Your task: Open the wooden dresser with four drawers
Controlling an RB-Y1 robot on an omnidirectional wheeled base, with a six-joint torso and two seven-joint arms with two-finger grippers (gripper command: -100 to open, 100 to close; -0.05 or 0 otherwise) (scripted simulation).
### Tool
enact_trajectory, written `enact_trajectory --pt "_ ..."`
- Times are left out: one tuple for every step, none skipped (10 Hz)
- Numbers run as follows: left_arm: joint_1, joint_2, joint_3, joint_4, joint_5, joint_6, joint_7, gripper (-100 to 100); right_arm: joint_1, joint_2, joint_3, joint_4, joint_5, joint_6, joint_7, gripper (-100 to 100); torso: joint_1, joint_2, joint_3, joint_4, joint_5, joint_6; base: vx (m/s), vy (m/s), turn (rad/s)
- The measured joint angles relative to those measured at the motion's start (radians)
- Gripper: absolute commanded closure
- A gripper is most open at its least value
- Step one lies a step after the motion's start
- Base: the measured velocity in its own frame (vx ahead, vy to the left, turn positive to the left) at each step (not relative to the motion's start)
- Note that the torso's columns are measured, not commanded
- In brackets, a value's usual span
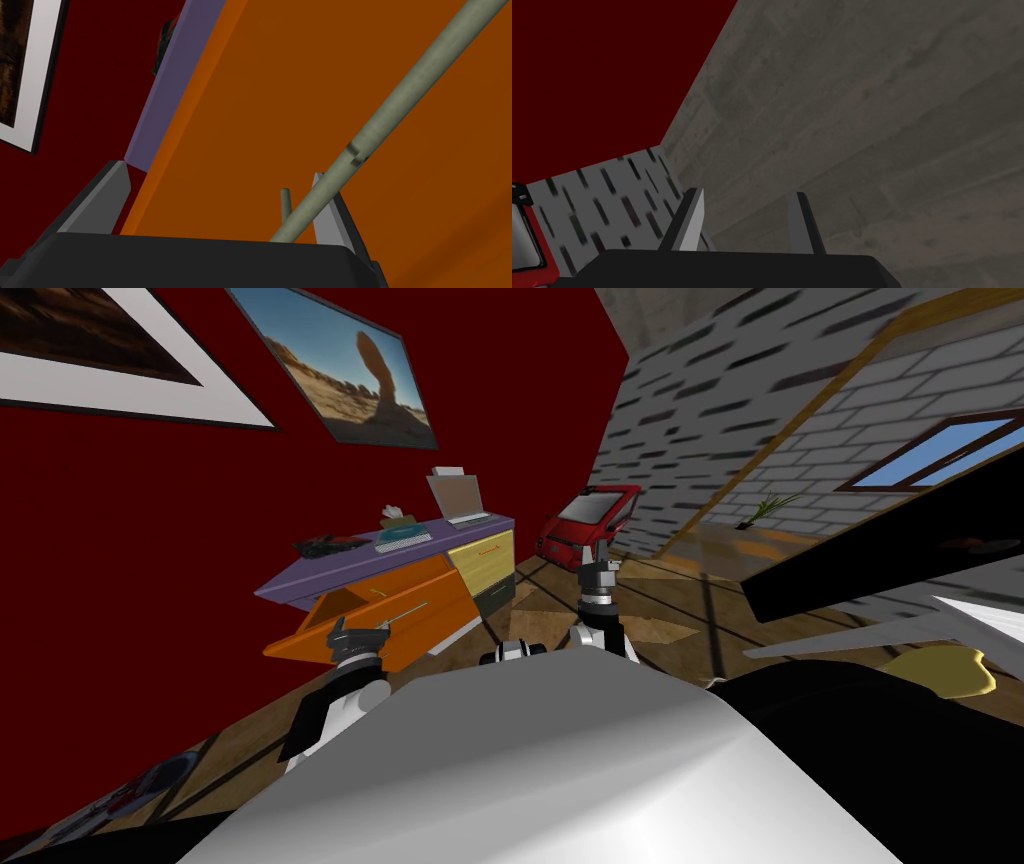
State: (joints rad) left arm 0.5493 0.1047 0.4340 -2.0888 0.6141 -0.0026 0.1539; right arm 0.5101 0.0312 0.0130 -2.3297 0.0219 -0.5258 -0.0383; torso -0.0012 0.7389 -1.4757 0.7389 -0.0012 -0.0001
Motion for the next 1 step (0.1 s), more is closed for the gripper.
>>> enact_trajectory --pt "0.0 0.0 0.0 0.001 0.0 0.0 0.0 0 0.0 0.0 0.0 0.0 0.0 0.0 0.0 0 0.0 0.0 0.0 0.0 0.0 0.0 0.0 0.0 0.0"
